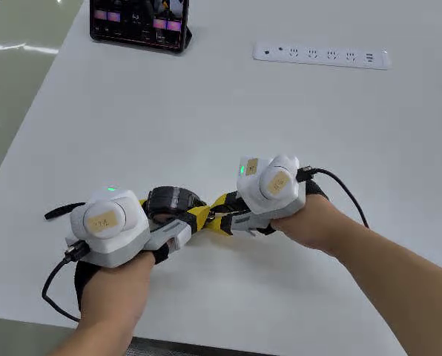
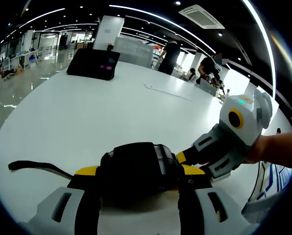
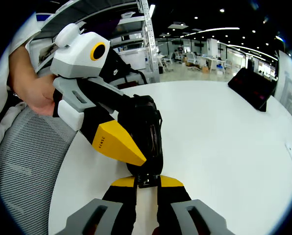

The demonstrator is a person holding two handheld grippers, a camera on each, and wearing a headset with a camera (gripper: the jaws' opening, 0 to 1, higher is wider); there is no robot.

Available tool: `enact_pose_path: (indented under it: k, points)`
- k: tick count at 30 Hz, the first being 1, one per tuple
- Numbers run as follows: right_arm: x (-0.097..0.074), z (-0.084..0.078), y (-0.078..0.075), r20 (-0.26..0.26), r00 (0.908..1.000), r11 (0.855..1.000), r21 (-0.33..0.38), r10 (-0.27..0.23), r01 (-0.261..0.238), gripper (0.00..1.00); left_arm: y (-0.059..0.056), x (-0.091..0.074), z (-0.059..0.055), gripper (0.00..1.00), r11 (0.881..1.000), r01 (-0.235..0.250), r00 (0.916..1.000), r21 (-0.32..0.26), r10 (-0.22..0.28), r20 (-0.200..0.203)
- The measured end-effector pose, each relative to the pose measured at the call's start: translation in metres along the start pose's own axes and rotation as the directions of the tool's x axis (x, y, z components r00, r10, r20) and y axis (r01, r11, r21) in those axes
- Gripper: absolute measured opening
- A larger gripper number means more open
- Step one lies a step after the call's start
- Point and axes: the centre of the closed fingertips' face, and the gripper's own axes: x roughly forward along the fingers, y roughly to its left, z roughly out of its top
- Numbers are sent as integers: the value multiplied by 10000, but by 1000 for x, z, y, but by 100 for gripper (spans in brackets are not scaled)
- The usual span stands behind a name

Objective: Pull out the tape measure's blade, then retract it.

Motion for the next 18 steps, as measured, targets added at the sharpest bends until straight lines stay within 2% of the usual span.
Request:
enact_pose_path:
  k: [3, 5, 18]
  points:
    - [-1, 0, 0, 33, 10000, 9999, 131, 6, -6, 13, 0, 1, 0, 60, 9999, -18, 10000, 162, 19, -63]
    - [-2, 1, -1, 72, 10000, 9999, 158, -36, 35, 15, -1, 1, 0, 60, 9988, -28, 9999, 479, 35, -140]
    - [-7, 1, -1, 125, 9998, 9996, 240, -124, 121, 21, 0, -1, -3, 60, 9980, 133, 9997, 610, -119, -234]
